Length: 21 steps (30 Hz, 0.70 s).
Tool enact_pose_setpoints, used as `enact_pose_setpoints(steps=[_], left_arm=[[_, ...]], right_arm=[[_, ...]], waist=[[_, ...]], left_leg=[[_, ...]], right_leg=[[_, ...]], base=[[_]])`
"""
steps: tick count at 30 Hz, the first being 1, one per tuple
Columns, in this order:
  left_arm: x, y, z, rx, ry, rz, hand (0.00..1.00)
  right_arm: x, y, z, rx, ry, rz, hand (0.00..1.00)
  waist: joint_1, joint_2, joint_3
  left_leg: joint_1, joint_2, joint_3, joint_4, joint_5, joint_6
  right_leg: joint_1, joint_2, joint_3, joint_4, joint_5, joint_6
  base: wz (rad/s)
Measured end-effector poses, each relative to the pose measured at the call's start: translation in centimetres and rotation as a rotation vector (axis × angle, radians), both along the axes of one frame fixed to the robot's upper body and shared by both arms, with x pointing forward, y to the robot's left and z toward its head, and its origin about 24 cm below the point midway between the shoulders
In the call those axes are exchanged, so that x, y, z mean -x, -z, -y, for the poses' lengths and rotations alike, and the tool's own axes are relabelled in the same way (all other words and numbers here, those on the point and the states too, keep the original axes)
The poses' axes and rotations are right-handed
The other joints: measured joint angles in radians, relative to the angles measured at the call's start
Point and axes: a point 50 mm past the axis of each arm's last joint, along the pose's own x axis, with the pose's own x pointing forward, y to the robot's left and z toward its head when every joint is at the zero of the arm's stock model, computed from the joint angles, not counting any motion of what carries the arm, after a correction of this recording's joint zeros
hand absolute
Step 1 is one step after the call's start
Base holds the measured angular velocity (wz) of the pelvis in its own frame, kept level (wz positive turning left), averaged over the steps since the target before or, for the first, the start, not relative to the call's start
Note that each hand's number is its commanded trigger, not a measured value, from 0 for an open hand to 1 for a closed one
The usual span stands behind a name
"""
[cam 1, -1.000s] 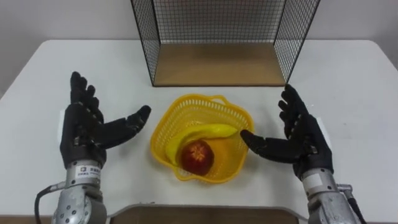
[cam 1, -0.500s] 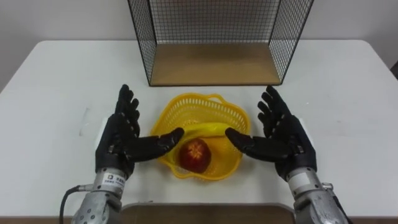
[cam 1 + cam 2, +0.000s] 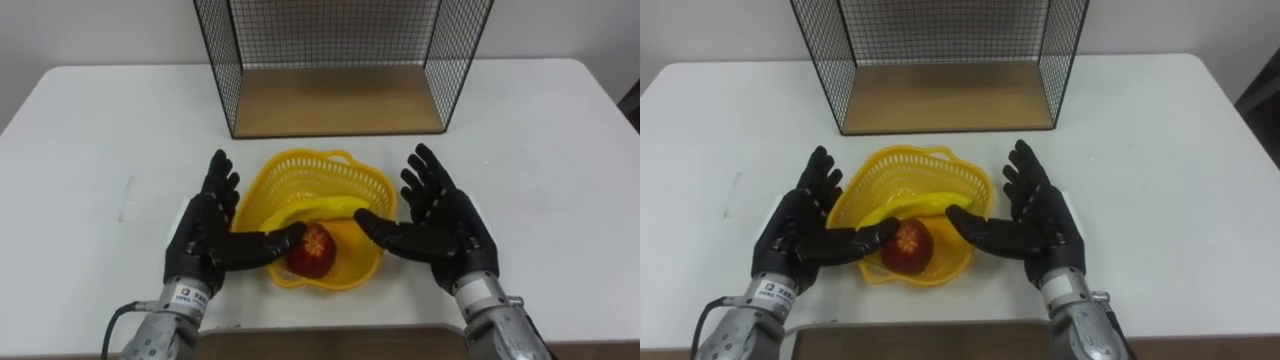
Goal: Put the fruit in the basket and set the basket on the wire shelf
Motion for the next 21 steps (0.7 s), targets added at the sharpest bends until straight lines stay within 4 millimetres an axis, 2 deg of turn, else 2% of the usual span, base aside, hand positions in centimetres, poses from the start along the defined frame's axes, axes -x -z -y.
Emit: enact_pose_setpoints(steps=[11, 21], left_arm=[[0.1, 0.0, 0.5, 0.015, 0.040, 0.005, 0.00], [0.3, 0.2, 1.5, 0.042, 0.092, -0.003, 0.00]], right_arm=[[0.1, 0.1, -1.0, -0.026, -0.026, -0.001, 0.00], [0.1, 0.2, -1.4, -0.030, -0.041, -0.005, 0.00]], waist=[[-0.003, 0.009, 0.0022], [-0.004, 0.006, 0.0043]], left_leg=[[0.000, 0.000, 0.001, -0.002, 0.000, 0.000], [0.004, 0.000, 0.001, -0.003, 0.000, 0.000]], right_leg=[[-0.001, 0.000, 0.001, -0.001, 0.000, 0.000], [0.002, 0.000, 0.000, 0.000, 0.000, 0.000]], base=[[0.00], [0.00]])
